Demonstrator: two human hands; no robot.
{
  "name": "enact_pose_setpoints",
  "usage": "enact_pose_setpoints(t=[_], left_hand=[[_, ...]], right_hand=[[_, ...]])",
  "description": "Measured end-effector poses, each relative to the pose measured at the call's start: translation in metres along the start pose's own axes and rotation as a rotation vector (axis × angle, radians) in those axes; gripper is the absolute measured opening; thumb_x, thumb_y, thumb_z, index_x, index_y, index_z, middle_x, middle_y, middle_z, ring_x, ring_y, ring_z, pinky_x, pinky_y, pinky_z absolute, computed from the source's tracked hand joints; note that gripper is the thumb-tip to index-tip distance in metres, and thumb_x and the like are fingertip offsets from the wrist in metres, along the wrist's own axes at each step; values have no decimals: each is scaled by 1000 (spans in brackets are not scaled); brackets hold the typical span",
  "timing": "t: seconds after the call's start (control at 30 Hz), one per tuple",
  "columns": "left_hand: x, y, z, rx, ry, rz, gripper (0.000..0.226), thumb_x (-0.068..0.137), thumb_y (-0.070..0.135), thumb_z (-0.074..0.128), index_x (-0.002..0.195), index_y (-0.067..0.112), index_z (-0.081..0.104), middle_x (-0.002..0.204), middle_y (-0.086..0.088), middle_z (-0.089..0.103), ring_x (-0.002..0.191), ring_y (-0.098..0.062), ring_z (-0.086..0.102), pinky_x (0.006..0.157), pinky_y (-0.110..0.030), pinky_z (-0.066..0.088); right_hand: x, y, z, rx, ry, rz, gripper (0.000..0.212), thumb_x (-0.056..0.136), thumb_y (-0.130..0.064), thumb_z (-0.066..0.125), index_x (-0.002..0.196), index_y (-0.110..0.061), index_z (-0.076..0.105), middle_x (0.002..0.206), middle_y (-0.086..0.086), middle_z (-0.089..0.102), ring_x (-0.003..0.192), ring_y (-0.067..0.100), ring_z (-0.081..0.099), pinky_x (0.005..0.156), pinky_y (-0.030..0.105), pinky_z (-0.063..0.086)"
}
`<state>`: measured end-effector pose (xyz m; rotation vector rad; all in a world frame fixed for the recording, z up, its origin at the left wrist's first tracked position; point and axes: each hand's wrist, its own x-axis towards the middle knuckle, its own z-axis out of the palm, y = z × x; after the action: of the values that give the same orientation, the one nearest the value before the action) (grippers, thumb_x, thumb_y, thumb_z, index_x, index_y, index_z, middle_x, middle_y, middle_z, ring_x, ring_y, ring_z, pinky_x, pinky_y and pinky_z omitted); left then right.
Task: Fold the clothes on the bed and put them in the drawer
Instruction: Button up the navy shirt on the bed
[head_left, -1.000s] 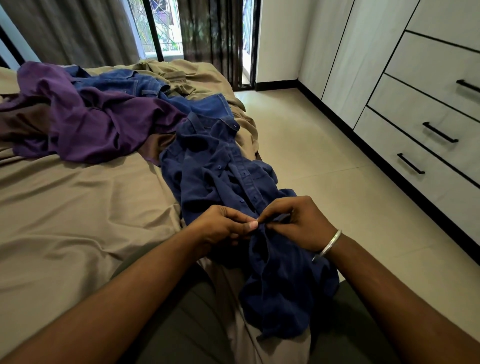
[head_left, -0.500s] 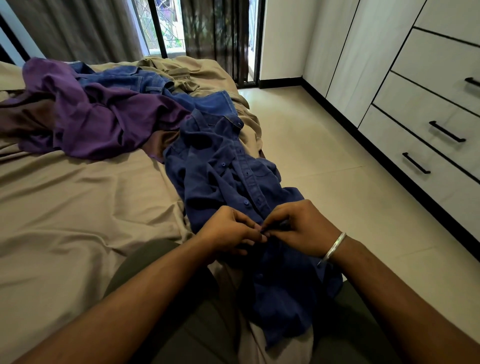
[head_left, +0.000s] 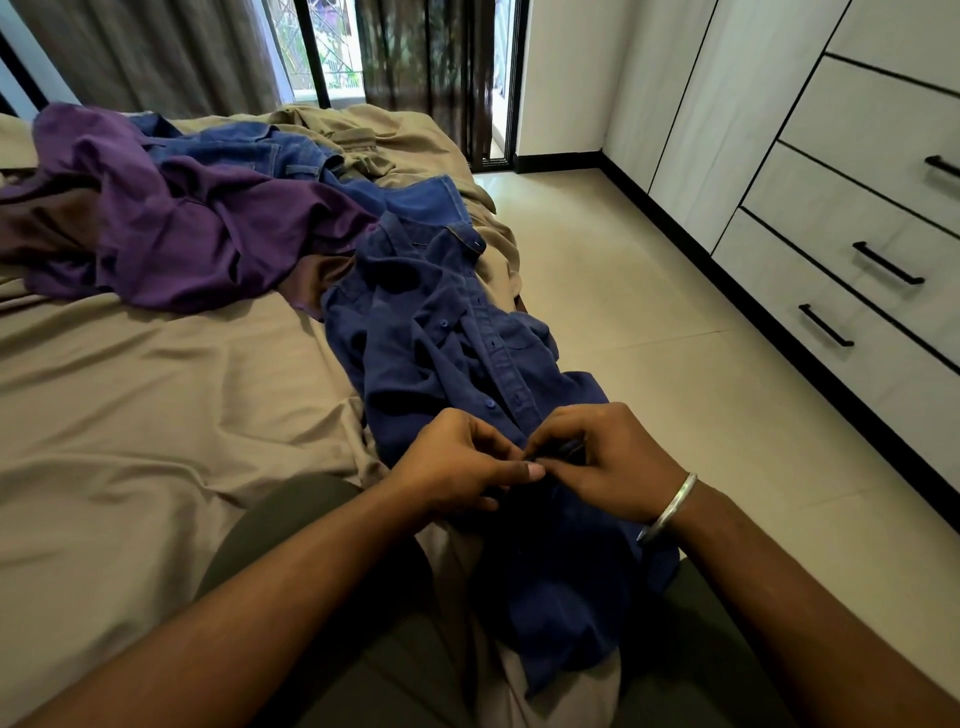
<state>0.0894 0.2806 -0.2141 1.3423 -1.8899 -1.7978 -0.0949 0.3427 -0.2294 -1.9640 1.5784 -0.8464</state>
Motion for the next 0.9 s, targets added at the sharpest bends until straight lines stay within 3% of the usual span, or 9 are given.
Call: enact_pose_setpoints(t=[0.2, 0.33, 0.53, 0.7, 0.8, 0.9], left_hand=[[2, -3, 2, 98, 10, 25, 14, 77, 13, 84, 87, 7, 77, 66, 3, 71, 57, -4, 63, 54, -20, 51], [2, -2, 2, 60, 18, 2, 11, 76, 12, 84, 84, 10, 77, 63, 5, 70, 53, -1, 63, 52, -18, 49], [-2, 1, -2, -111, -16, -47, 13, 77, 11, 83, 87, 10, 76, 72, -2, 72, 59, -3, 65, 55, -21, 50], [0, 3, -1, -150, -47, -101, 6, 82, 9, 77, 82, 12, 72, 70, 3, 71, 60, -2, 65, 56, -21, 51], [2, 4, -1, -155, -60, -145, 9, 87, 9, 73, 79, 12, 69, 56, 5, 59, 51, -3, 55, 57, -24, 53], [2, 4, 0, -166, -45, -157, 7, 91, 10, 67, 88, 6, 72, 53, 4, 49, 47, -5, 46, 59, -29, 55]], right_hand=[[-5, 1, -7, 323, -37, 98, 33, 78, 1, 78, 107, -15, 74, 87, 2, 76, 83, 12, 73, 79, 22, 56], [-5, 5, -6, 307, -30, 83, 19, 81, 1, 76, 97, -9, 76, 92, -1, 76, 88, 11, 73, 82, 28, 58], [-7, 5, -1, 402, 28, 90, 28, 83, 1, 74, 108, -11, 68, 89, 7, 72, 85, 20, 72, 80, 28, 57], [-9, 8, 8, 393, 130, 96, 22, 83, 2, 74, 98, -12, 67, 91, 4, 73, 87, 16, 71, 81, 27, 57], [-10, 7, 18, 355, 204, 99, 17, 83, -1, 74, 93, -13, 68, 89, -2, 73, 85, 12, 71, 79, 24, 56], [-13, 5, 31, 359, 331, 114, 15, 84, -2, 74, 89, -15, 69, 86, -4, 73, 81, 12, 72, 77, 26, 57]])
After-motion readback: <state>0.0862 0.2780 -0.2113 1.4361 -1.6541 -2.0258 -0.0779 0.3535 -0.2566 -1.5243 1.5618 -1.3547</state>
